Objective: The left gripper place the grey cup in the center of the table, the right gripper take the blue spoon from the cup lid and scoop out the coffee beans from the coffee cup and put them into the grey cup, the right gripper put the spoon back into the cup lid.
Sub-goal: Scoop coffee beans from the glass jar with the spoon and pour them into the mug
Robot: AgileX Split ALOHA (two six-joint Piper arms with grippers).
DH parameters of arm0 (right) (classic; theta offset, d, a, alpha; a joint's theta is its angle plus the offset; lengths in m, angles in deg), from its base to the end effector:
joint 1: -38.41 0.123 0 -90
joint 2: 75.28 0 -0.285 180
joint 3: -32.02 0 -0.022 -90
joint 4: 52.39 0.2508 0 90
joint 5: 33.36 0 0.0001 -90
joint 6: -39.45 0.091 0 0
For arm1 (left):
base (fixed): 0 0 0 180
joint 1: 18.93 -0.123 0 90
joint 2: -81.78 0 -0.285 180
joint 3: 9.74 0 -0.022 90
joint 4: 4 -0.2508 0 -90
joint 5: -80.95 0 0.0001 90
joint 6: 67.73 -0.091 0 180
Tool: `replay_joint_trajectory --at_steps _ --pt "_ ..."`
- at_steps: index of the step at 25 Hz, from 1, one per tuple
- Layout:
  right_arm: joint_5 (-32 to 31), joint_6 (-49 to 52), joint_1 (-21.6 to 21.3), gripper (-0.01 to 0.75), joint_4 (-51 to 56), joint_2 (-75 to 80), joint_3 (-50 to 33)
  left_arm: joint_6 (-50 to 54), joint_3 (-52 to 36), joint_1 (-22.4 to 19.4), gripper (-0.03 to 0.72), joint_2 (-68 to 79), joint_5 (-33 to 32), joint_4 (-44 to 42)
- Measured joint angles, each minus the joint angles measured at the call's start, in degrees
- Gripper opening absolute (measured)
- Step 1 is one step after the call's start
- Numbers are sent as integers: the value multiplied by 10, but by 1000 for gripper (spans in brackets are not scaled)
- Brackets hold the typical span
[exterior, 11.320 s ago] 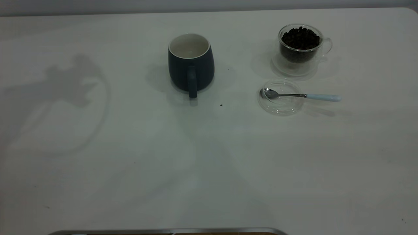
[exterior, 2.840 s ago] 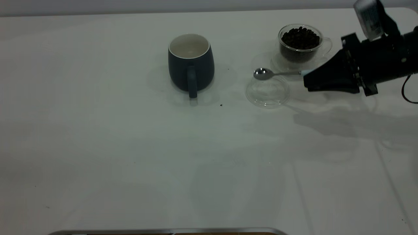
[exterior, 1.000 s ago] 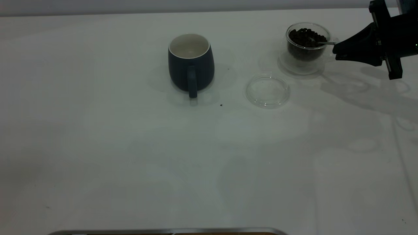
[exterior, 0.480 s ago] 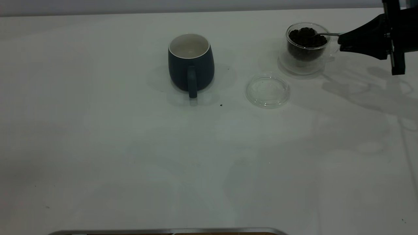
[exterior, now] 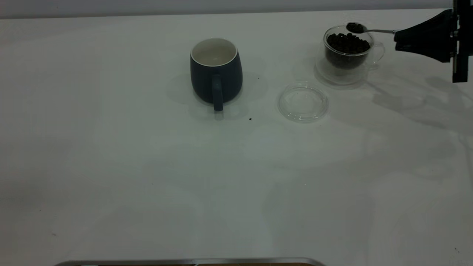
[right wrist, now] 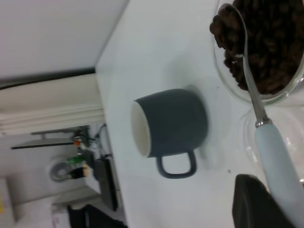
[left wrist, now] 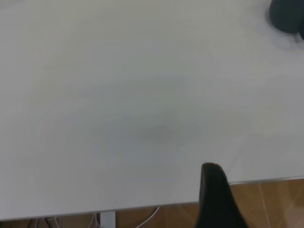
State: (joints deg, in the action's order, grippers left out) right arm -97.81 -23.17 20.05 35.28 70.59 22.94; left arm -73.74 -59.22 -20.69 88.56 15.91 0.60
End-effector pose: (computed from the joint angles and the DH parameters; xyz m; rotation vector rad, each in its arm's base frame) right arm 0.3823 -0.0404 0.0281 0.5800 2.3639 1.5347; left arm -0.0089 -0.0069 0.2671 0.0858 2.1125 -0.0164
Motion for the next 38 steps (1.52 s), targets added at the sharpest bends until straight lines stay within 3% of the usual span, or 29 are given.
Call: replay_joint_trajectory --at_steps 9,25,31,38 --pt "-6 11 17 84 0 0 0 0 0 0 513 0 0 0" --pt "-7 13 234 84 90 0 0 0 0 0 513 0 0 0" --pt "-3 -3 285 84 117 0 0 0 0 0 513 0 0 0" --pt "60 -36 320 84 140 0 0 0 0 0 513 0 0 0"
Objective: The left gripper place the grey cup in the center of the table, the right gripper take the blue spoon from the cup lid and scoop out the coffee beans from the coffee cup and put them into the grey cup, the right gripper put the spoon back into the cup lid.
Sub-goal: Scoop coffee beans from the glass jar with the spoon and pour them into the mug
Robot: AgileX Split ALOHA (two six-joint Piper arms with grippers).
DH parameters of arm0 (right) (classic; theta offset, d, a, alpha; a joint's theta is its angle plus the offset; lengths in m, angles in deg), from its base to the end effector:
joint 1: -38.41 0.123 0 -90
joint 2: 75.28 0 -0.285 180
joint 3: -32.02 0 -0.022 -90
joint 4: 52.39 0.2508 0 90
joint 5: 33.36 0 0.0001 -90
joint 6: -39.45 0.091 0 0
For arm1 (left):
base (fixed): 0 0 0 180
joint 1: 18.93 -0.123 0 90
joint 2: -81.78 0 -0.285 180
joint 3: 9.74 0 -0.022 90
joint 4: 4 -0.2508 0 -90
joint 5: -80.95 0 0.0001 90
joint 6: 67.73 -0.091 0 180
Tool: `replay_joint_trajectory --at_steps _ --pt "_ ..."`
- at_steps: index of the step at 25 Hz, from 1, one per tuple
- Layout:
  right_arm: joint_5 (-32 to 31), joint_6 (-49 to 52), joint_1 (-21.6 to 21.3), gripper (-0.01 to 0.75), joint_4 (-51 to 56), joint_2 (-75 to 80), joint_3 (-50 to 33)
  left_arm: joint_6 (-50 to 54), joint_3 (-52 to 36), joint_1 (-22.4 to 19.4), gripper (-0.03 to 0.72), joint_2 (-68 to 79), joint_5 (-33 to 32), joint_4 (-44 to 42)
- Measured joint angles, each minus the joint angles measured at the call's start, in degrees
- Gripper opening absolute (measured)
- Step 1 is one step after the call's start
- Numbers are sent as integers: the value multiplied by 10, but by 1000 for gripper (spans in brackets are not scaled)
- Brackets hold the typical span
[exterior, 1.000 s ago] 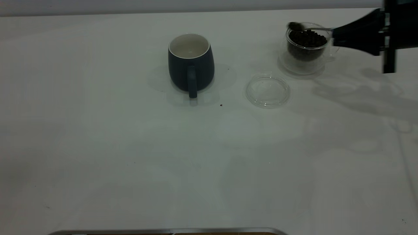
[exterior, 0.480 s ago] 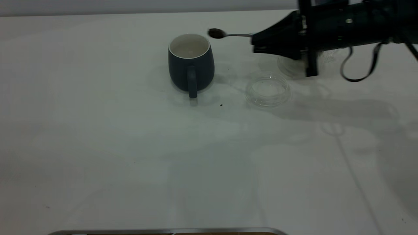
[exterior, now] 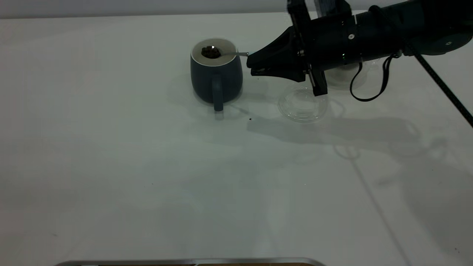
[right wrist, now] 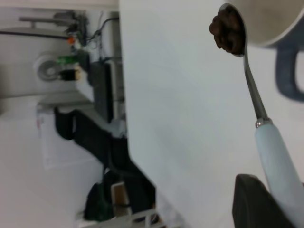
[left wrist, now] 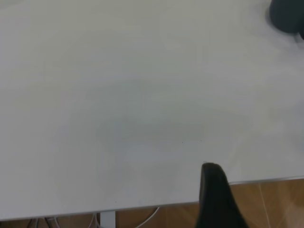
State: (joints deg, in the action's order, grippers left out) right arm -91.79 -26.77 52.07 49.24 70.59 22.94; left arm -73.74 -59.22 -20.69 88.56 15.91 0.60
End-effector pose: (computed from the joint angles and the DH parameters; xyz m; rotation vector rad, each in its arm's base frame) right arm 0.3672 0.1674 0.0285 0.1656 2.5197 1.6381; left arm -0.0089 -0.0069 0.2671 0.0858 2.1125 -0.0164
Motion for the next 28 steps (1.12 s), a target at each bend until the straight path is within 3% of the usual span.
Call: replay_joint_trajectory --at_steps 11,28 --pt "75 -66 1 84 11 0 0 0 0 0 513 0 0 0" --pt "96 -281 1 84 11 0 0 0 0 0 513 0 0 0"
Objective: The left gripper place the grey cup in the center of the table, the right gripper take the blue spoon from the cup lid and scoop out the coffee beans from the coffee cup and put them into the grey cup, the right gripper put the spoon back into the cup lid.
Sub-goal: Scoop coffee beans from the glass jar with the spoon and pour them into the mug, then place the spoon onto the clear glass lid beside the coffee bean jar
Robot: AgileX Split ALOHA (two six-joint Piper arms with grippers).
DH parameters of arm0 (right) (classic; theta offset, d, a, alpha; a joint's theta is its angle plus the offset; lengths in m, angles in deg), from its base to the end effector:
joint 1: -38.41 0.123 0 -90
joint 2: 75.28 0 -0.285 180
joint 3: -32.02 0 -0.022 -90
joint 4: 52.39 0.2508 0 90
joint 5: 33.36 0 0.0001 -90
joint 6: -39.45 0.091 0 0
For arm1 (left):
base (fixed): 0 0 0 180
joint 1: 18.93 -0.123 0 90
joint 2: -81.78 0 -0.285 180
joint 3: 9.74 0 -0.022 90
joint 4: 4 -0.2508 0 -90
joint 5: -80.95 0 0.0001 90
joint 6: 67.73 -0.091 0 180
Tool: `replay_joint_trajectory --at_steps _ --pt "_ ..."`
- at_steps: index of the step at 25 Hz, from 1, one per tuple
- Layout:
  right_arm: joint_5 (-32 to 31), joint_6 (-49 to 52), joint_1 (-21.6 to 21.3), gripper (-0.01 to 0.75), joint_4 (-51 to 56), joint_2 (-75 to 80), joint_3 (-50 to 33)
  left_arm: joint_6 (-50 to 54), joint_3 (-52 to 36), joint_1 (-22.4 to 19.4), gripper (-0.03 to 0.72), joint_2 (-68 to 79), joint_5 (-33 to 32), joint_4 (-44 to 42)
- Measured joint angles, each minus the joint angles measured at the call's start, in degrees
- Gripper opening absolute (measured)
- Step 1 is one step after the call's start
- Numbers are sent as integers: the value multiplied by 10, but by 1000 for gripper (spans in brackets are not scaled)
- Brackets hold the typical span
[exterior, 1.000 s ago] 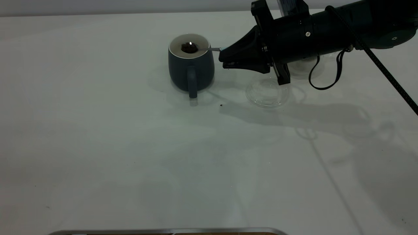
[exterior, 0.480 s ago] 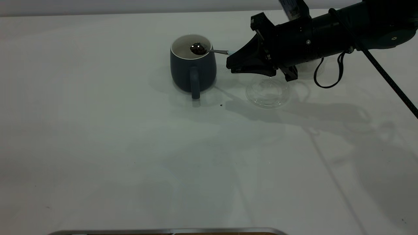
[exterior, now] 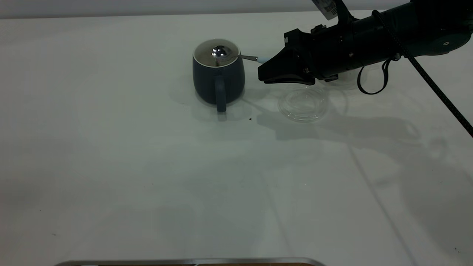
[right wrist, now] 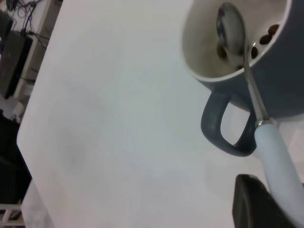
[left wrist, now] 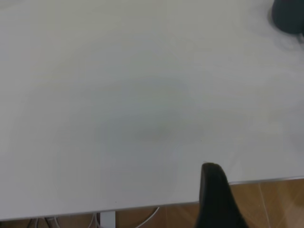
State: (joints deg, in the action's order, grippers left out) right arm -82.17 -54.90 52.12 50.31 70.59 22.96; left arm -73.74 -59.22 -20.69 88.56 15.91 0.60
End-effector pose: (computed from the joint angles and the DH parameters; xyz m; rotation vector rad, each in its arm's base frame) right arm 0.3738 0.1600 0.0172 -0.3568 2.4083 1.2289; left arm -0.0089 -0.0069 0.2671 0.0858 2.1125 -0.0164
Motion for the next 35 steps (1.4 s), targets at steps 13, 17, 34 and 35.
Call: replay_joint_trajectory --at_steps 13,17,34,35 --pt "-47 19 -37 84 -13 -50 -12 0 0 0 513 0 0 0" --pt "-78 59 -106 84 -36 -77 -56 0 0 0 513 0 0 0" --pt "-67 110 -191 84 -47 -15 -167 0 0 0 513 0 0 0" --pt "-67 111 -191 84 -46 -8 -167 0 0 0 513 0 0 0"
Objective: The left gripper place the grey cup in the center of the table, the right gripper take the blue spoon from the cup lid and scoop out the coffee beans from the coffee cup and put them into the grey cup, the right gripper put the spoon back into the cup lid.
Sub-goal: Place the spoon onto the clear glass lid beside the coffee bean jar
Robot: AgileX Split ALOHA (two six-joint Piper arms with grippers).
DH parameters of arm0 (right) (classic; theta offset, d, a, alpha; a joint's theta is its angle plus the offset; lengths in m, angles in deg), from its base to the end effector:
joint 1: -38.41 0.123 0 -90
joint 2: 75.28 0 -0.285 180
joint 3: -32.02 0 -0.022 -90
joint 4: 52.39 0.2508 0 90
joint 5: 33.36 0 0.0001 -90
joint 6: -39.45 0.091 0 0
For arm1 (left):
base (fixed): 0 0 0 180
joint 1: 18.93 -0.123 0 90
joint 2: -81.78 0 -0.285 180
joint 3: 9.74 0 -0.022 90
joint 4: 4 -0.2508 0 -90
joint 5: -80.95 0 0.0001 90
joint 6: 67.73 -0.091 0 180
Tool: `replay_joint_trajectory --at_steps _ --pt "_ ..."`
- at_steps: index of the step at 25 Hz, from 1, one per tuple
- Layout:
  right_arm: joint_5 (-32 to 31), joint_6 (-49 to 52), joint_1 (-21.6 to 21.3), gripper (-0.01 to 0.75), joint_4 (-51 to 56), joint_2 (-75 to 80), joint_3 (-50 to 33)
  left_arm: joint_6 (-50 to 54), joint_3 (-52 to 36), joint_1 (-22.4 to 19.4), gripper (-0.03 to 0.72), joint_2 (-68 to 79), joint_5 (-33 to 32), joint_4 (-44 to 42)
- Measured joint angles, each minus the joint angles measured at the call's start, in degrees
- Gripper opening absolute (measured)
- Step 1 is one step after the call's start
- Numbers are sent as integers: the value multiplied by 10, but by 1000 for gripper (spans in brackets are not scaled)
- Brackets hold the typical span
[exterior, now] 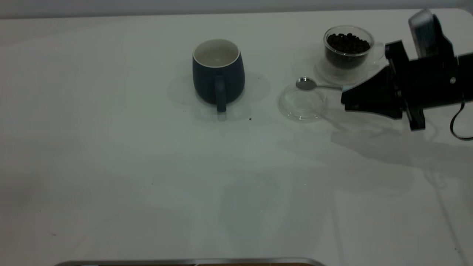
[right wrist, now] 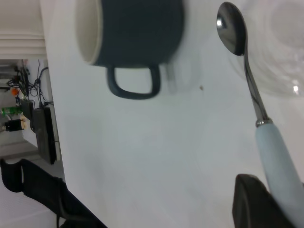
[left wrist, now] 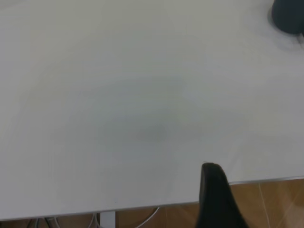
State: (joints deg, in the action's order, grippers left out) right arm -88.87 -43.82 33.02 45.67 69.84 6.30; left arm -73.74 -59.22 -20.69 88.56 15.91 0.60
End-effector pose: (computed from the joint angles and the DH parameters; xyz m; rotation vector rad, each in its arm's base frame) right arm 0.3196 0.0445 -0.0072 0.3475 2.5747 1.3889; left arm -0.0089 -0.0069 0.2671 0.0858 2.1125 -0.0164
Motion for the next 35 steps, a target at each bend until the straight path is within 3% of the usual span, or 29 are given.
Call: replay_joint_trajectory --at_steps 9,16,23,35 --pt "0 11 0 84 7 46 37 0 0 0 513 0 0 0" --pt "0 79 0 84 -82 76 105 0 0 0 513 0 0 0" --pt "-1 100 0 84 -99 83 151 0 0 0 513 0 0 0" --pt "-15 117 8 97 -119 112 171 0 0 0 513 0 0 0"
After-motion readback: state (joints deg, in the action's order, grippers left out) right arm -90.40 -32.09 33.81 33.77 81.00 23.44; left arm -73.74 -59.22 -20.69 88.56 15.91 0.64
